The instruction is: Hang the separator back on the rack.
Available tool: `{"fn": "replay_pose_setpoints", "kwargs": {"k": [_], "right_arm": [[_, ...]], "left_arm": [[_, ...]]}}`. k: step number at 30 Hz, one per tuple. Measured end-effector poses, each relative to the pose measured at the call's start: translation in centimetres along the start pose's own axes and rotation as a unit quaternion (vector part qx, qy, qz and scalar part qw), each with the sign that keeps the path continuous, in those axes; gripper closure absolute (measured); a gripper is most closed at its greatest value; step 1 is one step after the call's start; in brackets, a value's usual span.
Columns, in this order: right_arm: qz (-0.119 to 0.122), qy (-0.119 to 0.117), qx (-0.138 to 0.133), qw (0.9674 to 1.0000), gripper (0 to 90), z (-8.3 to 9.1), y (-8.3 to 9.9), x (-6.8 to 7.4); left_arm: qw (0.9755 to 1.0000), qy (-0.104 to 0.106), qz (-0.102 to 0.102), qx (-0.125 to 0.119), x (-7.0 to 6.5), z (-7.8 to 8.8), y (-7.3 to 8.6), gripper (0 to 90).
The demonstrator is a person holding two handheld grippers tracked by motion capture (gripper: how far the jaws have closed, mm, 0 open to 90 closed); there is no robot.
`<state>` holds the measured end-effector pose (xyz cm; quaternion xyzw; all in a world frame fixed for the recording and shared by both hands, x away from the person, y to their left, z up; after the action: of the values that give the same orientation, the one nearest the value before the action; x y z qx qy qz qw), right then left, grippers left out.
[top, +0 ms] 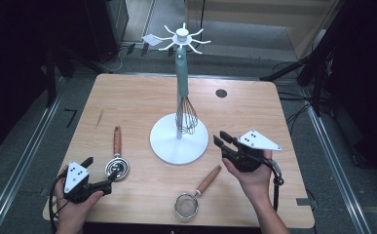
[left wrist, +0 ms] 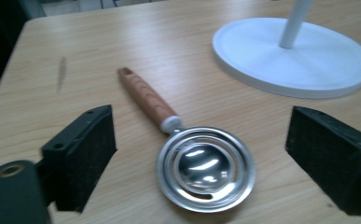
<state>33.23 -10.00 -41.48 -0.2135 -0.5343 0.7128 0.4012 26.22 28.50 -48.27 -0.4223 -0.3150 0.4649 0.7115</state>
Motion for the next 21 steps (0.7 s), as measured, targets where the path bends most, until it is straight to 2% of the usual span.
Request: {"fn": "replay_pose_setpoints", "kwargs": {"k": [1, 2, 3, 4, 5, 6, 7, 8, 9, 10, 12, 13, 14, 15, 16, 18, 21], "right_arm": [[0.0, 0.0, 0.0, 1.0, 70.2, 0.0, 0.0, 0.0], [-0.003, -0.003, 0.017, 0.9999, 69.7, -0.1, 1.5, 0.2], [-0.003, -0.003, 0.017, 0.9999, 69.7, -0.1, 1.5, 0.2], [-0.011, -0.002, 0.03, 0.9995, 69.6, -0.2, 3.0, 0.4], [-0.011, -0.002, 0.03, 0.9995, 69.6, -0.2, 3.0, 0.4], [-0.013, -0.005, 0.035, 0.9993, 69.7, -0.2, 3.5, 0.5], [-0.017, -0.008, 0.043, 0.9989, 69.9, -0.1, 4.6, 0.7], [-0.023, -0.011, 0.048, 0.9985, 70.4, 0.0, 5.1, 0.9], [-0.023, -0.011, 0.048, 0.9985, 70.4, 0.0, 5.1, 0.9], [-0.028, -0.014, 0.05, 0.9983, 70.8, 0.0, 5.5, 1.0], [-0.05, -0.023, 0.059, 0.9968, 70.8, 0.4, 7.1, 1.7], [-0.062, -0.026, 0.063, 0.9958, 70.8, 0.5, 7.7, 2.0], [-0.073, -0.03, 0.068, 0.9945, 70.8, 0.6, 8.2, 2.3], [-0.078, -0.032, 0.072, 0.9938, 70.8, 0.7, 8.6, 2.5], [-0.079, -0.035, 0.077, 0.9932, 70.9, 0.8, 9.2, 2.9], [-0.074, -0.038, 0.086, 0.9928, 72.2, 1.0, 9.9, 3.5], [-0.074, -0.047, 0.096, 0.9915, 78.2, 1.3, 10.9, 4.4]], "left_arm": [[1.0, 0.0, 0.0, 0.0, 0.0, 0.0, 0.0, 15.2], [0.9999, 0.012, -0.007, 0.0, -1.0, -0.1, -0.1, 15.9], [0.9999, 0.012, -0.007, 0.0, -1.0, -0.1, -0.1, 17.8], [0.9995, 0.029, -0.008, -0.001, -2.0, 0.0, -0.2, 21.8], [0.9995, 0.029, -0.008, -0.001, -2.0, 0.0, -0.2, 24.7], [0.9992, 0.038, -0.006, -0.003, -2.6, 0.0, -0.3, 24.7], [0.9984, 0.057, -0.002, -0.005, -3.5, 0.0, -0.5, 34.4], [0.9978, 0.066, 0.0, -0.004, -3.8, 0.0, -0.5, 39.9], [0.9978, 0.066, 0.0, -0.004, -3.8, 0.0, -0.5, 47.6], [0.9965, 0.084, 0.0, -0.004, -4.6, 0.0, -0.6, 47.6], [0.9942, 0.108, -0.006, -0.002, -5.6, -0.1, -0.7, 61.1], [0.9905, 0.137, -0.013, 0.0, -6.8, -0.3, -0.8, 64.4], [0.9893, 0.145, -0.015, 0.001, -7.2, -0.3, -0.9, 67.1], [0.987, 0.16, -0.02, 0.005, -7.9, -0.5, -0.9, 69.1], [0.9848, 0.172, -0.022, 0.007, -8.4, -0.6, -1.0, 71.8], [0.979, 0.202, -0.029, 0.009, -9.5, -0.9, -1.0, 77.5], [0.9739, 0.223, -0.033, 0.028, -11.1, -1.7, -0.8, 83.2]]}}
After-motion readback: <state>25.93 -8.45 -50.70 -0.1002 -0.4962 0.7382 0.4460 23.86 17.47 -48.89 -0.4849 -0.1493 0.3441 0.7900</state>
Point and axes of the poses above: each handheld gripper's, and its own axes: z roughly backward along the jaws, y roughly out of its underside, x roughly to its left, the point moved 6 cm from there along -z, roughly forward along the jaws, and after that the axes turned 1 degree about -z, right-handed, at the moved point
